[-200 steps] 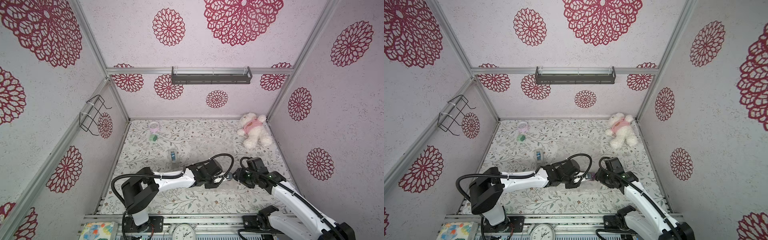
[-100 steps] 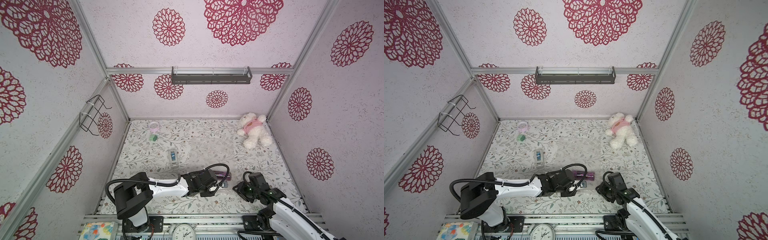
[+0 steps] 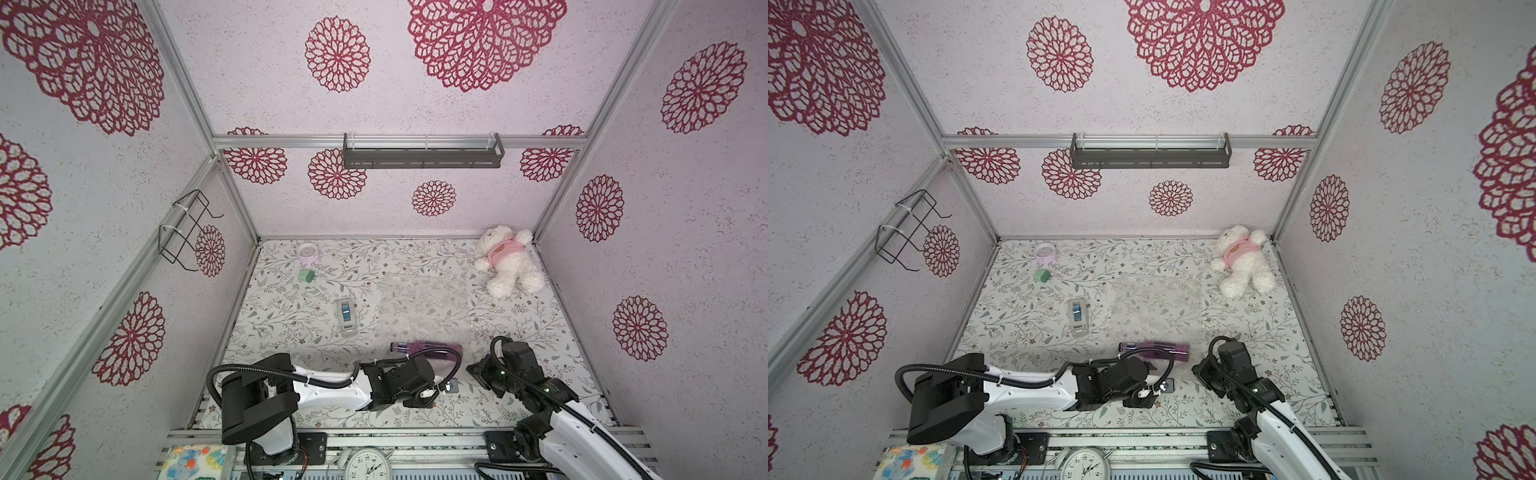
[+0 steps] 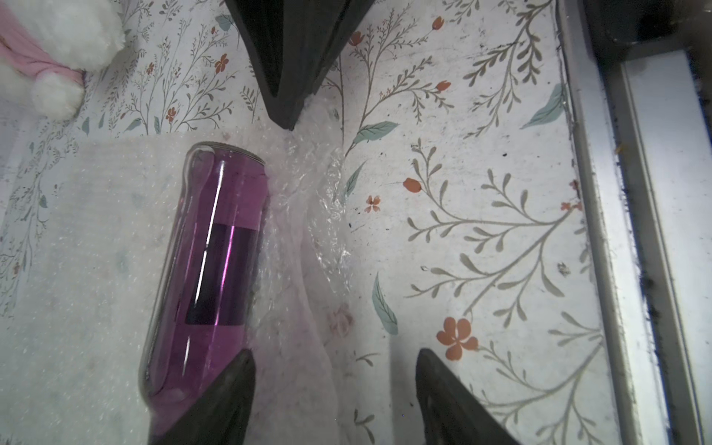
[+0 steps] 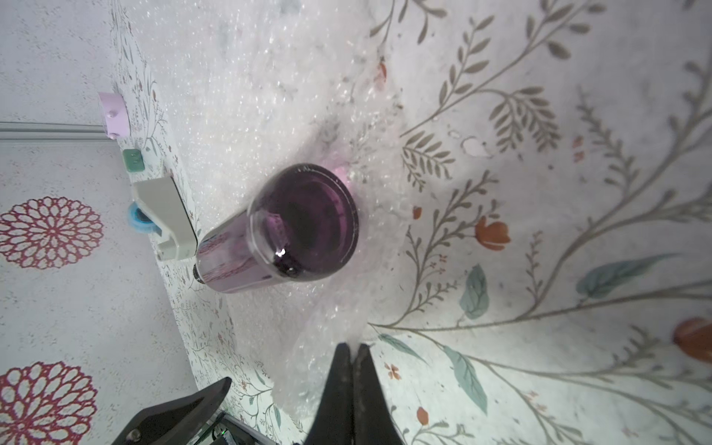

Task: Wrap wine bottles in bubble wrap
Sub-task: Wrap the wine bottle in bubble wrap.

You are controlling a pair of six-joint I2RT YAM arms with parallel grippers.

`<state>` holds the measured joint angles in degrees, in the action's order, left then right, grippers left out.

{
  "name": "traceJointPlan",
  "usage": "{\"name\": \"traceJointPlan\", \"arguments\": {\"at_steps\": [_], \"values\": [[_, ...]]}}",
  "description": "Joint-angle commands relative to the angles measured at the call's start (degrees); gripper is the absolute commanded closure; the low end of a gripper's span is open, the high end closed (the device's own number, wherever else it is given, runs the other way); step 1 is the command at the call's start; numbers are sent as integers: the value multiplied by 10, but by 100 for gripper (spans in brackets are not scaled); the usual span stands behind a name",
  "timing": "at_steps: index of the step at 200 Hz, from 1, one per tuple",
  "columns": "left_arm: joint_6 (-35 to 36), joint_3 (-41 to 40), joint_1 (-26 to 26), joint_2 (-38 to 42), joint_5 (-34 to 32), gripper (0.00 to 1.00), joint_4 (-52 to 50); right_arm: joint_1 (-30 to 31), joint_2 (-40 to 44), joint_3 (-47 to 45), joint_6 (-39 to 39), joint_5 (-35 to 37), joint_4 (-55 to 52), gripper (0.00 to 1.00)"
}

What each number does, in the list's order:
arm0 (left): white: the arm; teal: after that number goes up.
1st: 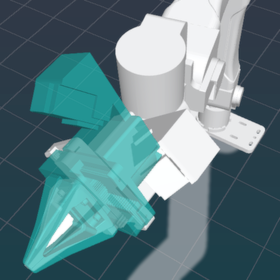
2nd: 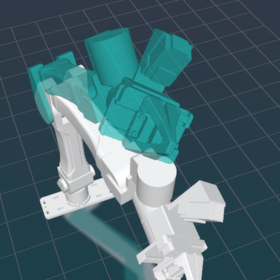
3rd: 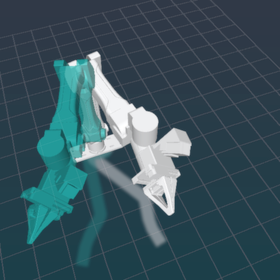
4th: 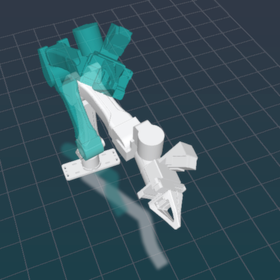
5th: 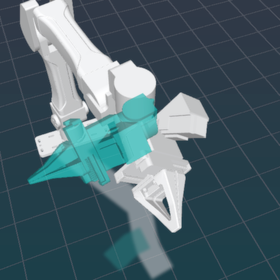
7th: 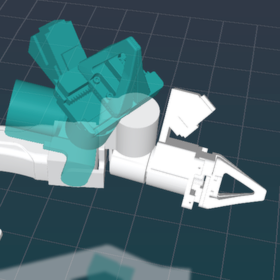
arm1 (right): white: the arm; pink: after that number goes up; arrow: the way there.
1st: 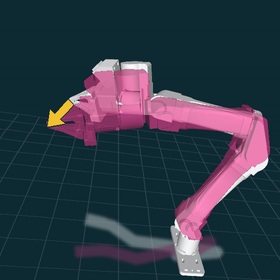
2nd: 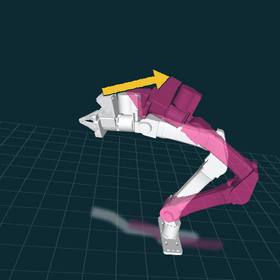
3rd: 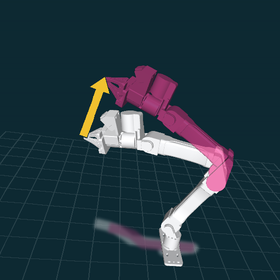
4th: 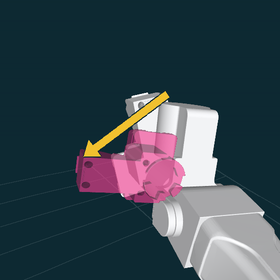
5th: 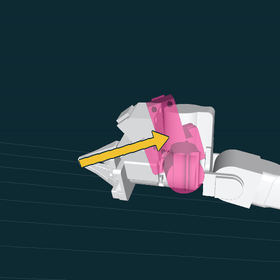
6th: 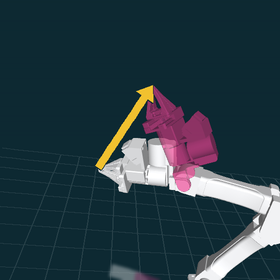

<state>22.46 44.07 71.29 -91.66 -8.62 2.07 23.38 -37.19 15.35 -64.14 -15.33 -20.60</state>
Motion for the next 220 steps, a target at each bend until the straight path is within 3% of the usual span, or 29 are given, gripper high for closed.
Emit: {"name": "traceJointPlan", "arguments": {"at_steps": [1,55,69,94,120,142,155,168,188,220], "values": [[6,0,2,-21,-14,31,37,-3,2,5,-25,-3,17,100],[3,-5,3,-68,-47,34,84,-5,6,17,-30,-4,14,100],[5,-5,3,-75,-68,45,98,-4,7,18,-30,-4,10,100],[13,-5,2,-87,-90,74,121,-5,11,18,-31,-2,7,100],[20,-2,1,-99,-87,80,122,-7,17,20,-32,-1,3,100],[26,-1,0,-97,-85,97,116,-8,18,25,-27,0,-2,100],[33,0,1,-87,-86,100,109,-10,11,40,-5,5,-23,75],[43,5,-1,-73,-84,100,90,-12,-2,78,34,28,-71,64],[60,25,-10,-56,-70,100,45,-18,-42,156,109,70,-147,55],[91,69,-34,-54,-39,100,-31,-32,-149,265,217,79,-184,51]]}}
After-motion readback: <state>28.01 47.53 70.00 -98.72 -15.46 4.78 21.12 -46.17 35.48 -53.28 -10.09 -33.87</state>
